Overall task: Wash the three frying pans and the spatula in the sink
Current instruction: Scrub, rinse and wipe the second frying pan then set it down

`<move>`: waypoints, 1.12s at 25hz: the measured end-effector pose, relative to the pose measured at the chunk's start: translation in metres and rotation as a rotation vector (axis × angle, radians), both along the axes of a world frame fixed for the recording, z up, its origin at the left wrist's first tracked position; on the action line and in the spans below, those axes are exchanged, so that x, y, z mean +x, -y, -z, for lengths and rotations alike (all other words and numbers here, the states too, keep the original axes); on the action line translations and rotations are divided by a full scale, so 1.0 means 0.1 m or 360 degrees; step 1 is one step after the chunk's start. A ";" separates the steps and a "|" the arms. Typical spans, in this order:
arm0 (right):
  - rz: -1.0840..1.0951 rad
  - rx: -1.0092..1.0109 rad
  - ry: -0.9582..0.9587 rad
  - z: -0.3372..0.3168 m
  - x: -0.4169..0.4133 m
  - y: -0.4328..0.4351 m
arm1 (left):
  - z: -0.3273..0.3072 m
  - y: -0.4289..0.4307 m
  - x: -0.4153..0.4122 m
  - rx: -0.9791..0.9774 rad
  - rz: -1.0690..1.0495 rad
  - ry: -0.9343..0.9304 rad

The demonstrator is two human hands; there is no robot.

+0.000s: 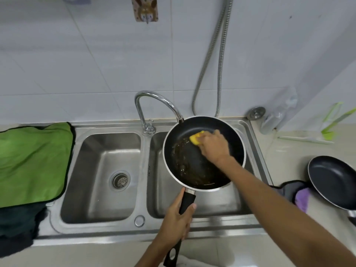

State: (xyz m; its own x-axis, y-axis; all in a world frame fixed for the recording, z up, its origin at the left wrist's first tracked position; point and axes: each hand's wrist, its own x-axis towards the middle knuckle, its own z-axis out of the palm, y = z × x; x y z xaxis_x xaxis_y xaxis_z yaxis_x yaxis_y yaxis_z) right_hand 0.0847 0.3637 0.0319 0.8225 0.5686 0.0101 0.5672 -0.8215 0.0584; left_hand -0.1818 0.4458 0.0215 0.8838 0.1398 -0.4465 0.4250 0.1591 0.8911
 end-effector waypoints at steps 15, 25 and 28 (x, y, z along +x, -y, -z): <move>0.0088 0.0083 -0.0002 -0.10 0.04 0.00 | -0.13 -0.41 0.02 0.0060 0.0087 0.0008; -0.0199 0.0297 -0.0017 0.03 -0.30 -0.27 | -0.10 -0.31 0.02 0.0155 0.0113 -0.0088; 0.0151 0.0181 -0.0107 0.02 0.03 0.19 | -0.13 -0.36 -0.02 0.0168 0.0083 -0.0054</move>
